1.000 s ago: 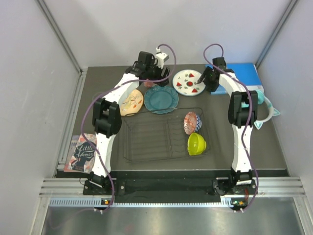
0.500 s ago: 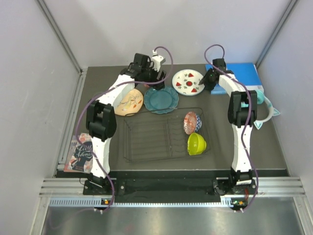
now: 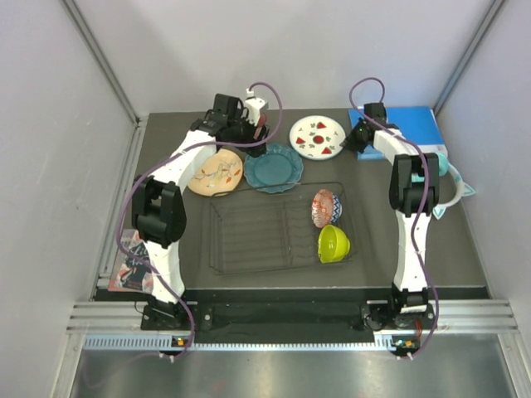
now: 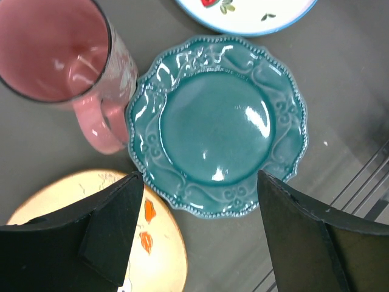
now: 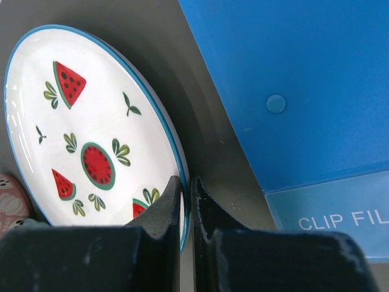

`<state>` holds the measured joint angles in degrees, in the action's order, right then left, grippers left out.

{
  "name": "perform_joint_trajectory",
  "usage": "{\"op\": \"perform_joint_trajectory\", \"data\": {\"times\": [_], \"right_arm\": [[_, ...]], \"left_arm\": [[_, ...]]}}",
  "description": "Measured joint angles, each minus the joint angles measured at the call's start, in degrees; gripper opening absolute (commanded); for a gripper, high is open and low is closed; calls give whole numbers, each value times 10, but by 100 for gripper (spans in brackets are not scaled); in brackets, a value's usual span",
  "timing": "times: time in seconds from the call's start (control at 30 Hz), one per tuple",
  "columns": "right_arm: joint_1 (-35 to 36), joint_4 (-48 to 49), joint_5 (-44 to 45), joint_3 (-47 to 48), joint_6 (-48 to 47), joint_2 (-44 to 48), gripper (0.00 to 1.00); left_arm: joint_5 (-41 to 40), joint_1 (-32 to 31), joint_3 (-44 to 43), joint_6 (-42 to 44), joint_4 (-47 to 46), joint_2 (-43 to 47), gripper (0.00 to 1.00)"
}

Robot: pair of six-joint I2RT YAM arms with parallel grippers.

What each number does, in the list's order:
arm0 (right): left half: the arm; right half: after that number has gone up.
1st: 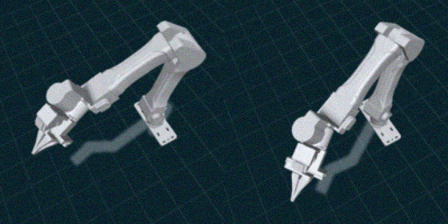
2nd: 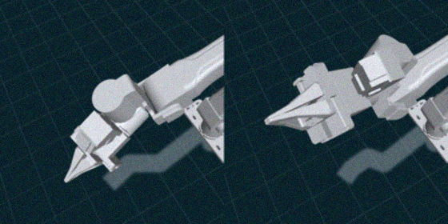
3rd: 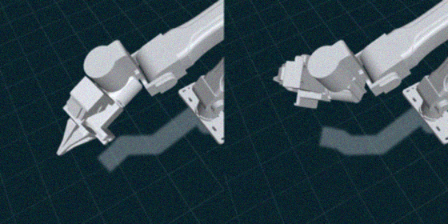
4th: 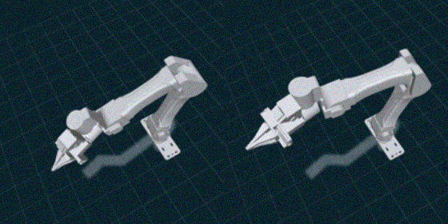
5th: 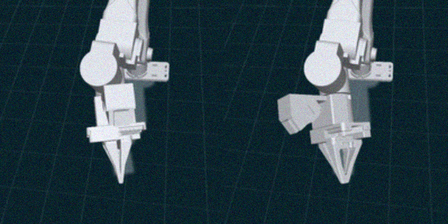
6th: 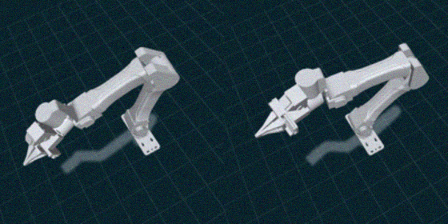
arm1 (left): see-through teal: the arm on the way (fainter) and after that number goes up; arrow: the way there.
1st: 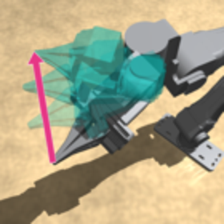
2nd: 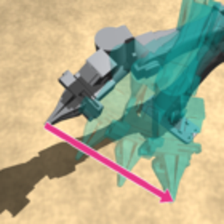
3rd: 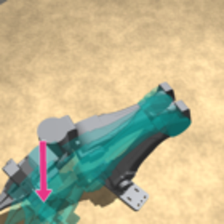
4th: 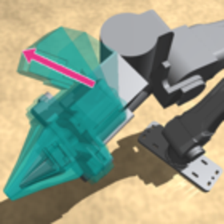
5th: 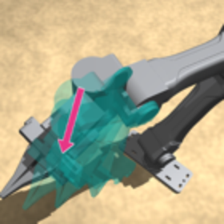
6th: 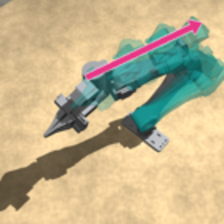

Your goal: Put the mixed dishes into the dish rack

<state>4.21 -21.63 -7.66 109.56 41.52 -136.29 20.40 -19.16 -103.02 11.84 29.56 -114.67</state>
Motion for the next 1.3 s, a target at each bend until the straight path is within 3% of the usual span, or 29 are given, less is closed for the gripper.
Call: {"op": "perform_joint_trajectory", "data": {"times": [0.37, 0.63, 1.03, 1.17, 1.23, 1.3], "right_arm": [[12, -16, 45, -110, -69, 109, 0], [22, -49, 55, -103, -129, 180, 0], [36, -91, 84, -86, -162, 213, 0], [35, -104, 95, -86, -171, 246, 0], [34, -110, 97, -86, -174, 259, 0], [34, -110, 98, -86, -175, 267, 0]], "left_arm": [[-10, 6, 29, 2, 9, 26, 80], [4, 6, 24, -16, 9, 26, 81], [56, 6, -67, -61, 9, -48, 82], [78, 6, -74, -73, 9, -67, 89], [98, 6, -88, -80, 5, -82, 99], [126, 6, -117, -98, -2, -109, 99]]}}
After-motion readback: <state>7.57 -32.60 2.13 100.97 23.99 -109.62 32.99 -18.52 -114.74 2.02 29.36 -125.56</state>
